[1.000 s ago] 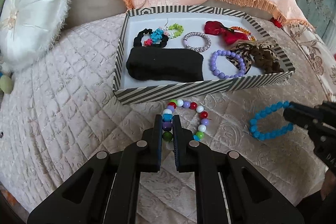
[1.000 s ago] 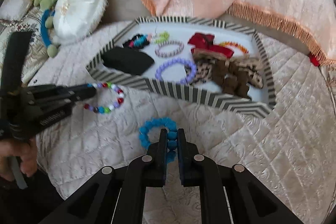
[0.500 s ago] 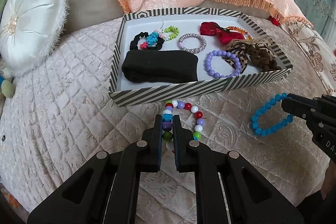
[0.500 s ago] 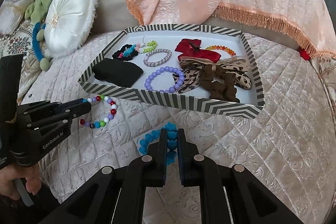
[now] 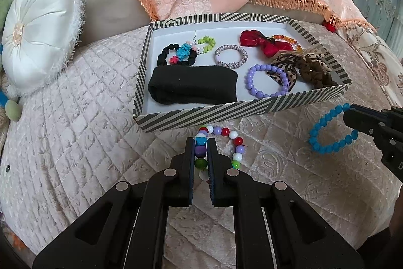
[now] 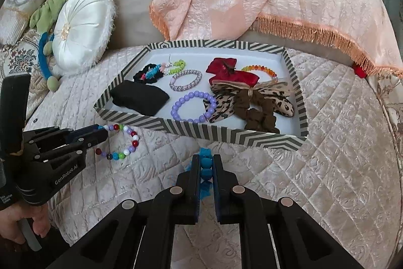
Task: Organize jewelry
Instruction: 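Grasp multicolor bead bracelet with left gripper while right gripper grasps blue bead bracelet, then carry both bracelets into tray and open both grippers to release them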
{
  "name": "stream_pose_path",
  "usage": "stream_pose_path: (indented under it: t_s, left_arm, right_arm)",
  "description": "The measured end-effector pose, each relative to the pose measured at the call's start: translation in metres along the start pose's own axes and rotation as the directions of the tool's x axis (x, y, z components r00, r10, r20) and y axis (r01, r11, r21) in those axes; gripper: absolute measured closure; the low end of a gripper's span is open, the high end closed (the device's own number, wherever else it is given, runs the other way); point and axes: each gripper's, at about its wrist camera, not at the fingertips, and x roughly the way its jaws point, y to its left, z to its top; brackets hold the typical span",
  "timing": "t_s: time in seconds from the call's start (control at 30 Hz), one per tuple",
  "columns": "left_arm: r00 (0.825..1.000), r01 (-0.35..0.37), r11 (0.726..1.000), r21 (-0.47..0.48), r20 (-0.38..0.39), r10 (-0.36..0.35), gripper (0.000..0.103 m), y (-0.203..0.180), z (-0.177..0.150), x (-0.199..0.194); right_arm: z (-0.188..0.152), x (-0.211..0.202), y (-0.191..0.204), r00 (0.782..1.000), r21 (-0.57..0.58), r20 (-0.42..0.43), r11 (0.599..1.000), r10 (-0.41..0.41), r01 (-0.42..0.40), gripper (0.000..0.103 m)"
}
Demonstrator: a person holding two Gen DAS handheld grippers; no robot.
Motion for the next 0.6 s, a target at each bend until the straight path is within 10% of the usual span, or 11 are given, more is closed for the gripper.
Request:
stream_pose_path:
  t_s: [0.6]
  left_arm:
    - [0.989, 0.105, 0.992, -0.068, 0.111, -0.097, 0.095, 0.014, 0.077, -0.043]
  right_arm:
    - [0.055, -0.029, -0.003, 0.991, 0.014, 0.134, 1.0, 0.004, -0.006, 0.095]
